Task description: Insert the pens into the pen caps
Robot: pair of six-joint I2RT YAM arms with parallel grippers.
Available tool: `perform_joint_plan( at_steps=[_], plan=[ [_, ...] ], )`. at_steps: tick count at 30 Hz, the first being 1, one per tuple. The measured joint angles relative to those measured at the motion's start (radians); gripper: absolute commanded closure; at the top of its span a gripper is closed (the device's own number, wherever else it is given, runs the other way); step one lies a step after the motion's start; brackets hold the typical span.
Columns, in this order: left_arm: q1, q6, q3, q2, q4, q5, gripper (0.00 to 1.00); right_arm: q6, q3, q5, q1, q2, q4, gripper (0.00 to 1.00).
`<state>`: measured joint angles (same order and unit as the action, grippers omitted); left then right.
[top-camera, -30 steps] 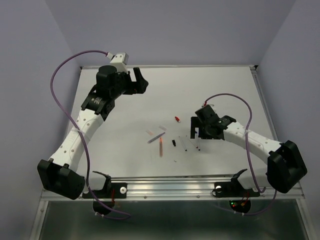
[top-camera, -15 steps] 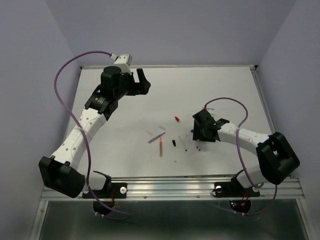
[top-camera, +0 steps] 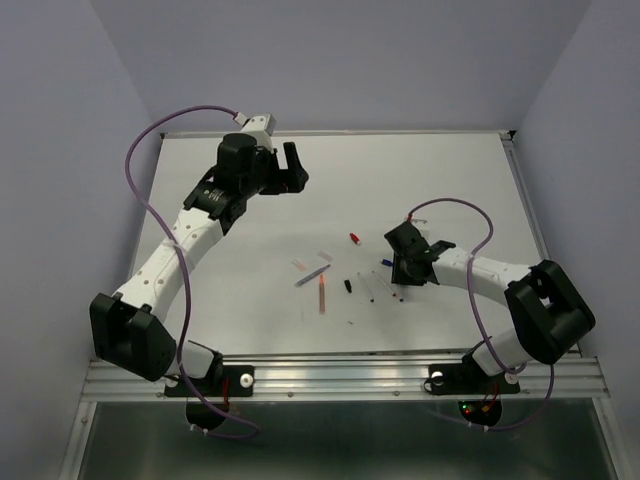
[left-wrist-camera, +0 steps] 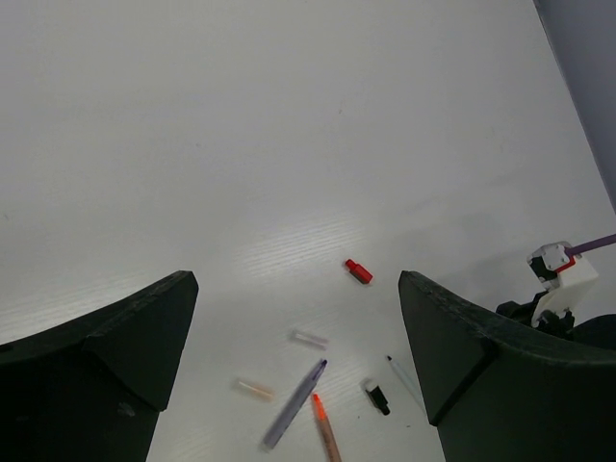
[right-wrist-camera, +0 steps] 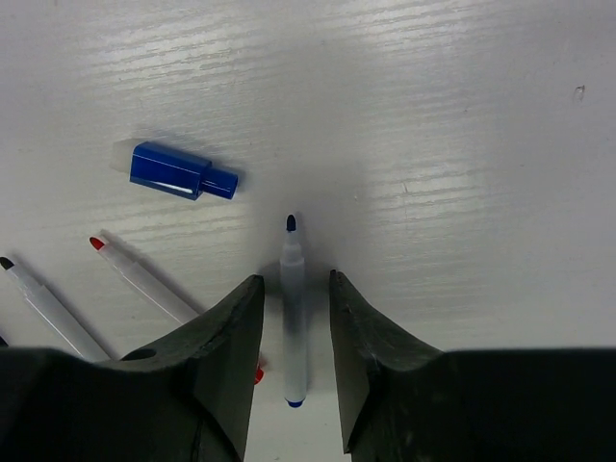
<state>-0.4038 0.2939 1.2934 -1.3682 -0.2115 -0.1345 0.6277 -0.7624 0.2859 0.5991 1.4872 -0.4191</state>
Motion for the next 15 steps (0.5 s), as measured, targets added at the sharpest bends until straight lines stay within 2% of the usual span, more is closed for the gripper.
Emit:
perform_joint_plan(
  at_steps=[5, 8, 10, 12, 13, 14, 15],
  plan=[
    [-0.023, 0.014, 0.0, -0.027, -0.014, 0.012, 0.01, 0.015, 0.035, -0.016, 0.0, -0.033, 0.023, 0.63],
    [-0.042, 0.031, 0.003, -0.044, -0.024, 0.024, 0.01, 0.02, 0.048, -0.023, -0.002, -0.046, 0.035, 0.67],
    [-0.057, 0.047, 0.008, -0.056, -0.032, 0.042, 0.01, 0.021, 0.056, -0.024, -0.002, -0.052, 0.038, 0.73],
    [-0.068, 0.058, 0.017, -0.068, -0.041, 0.059, 0.01, 0.024, 0.06, -0.024, -0.002, -0.057, 0.037, 0.73],
    [-0.074, 0.065, 0.021, -0.074, -0.043, 0.067, 0.01, 0.025, 0.06, -0.024, -0.002, -0.057, 0.035, 0.77],
    [-0.08, 0.072, 0.025, -0.082, -0.048, 0.075, 0.01, 0.026, 0.062, -0.024, -0.001, -0.059, 0.035, 0.91],
    [-0.084, 0.076, 0.029, -0.087, -0.05, 0.079, 0.01, 0.027, 0.064, -0.024, -0.001, -0.061, 0.035, 0.95]
  ],
)
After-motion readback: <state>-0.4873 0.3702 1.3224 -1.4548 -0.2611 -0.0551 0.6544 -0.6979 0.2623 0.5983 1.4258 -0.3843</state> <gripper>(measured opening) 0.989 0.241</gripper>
